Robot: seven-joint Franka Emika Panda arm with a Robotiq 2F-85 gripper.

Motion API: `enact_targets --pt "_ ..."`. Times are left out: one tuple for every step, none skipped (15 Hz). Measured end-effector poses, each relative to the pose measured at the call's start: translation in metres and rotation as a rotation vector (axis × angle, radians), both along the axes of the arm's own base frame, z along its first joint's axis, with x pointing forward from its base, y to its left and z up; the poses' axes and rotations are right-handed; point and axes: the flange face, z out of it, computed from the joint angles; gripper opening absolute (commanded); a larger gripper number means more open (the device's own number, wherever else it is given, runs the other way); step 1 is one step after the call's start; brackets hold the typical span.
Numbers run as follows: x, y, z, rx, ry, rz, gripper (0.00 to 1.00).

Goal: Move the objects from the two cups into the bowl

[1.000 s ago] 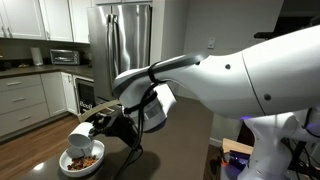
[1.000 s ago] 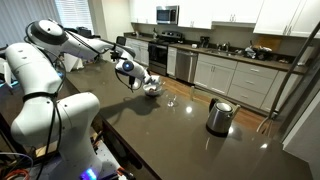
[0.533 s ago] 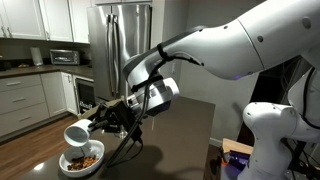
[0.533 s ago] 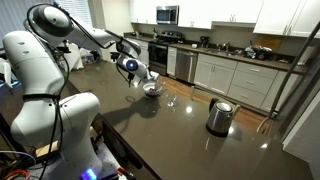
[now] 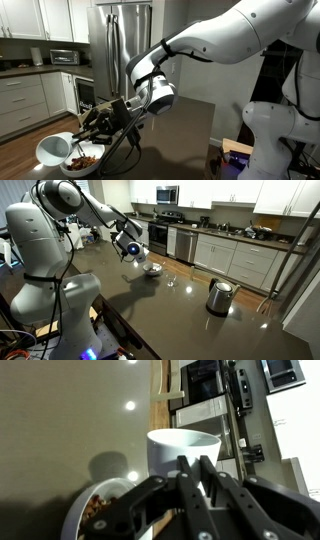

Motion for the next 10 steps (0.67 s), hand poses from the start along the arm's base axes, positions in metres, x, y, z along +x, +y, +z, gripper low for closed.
enact_targets --pt "0.0 0.004 -0.003 0.039 0.01 0.019 0.06" --pt "0.0 0.007 -0.007 0.077 0.019 0.038 0.06" --pt "0.001 0.009 -0.012 0.116 0.028 0.057 0.06" --pt "0.001 0.01 -0.017 0.156 0.037 0.075 0.06" --pt "0.002 0.01 -0.023 0.194 0.047 0.09 0.06" --pt "0.003 0.009 -0.03 0.233 0.057 0.104 0.06" --pt "0.003 0.008 -0.037 0.274 0.071 0.114 0.15" --pt "0.004 0.006 -0.044 0.313 0.086 0.122 0.15" --pt "0.004 0.003 -0.049 0.338 0.095 0.124 0.15" --pt "0.004 0.001 -0.052 0.349 0.098 0.123 0.15"
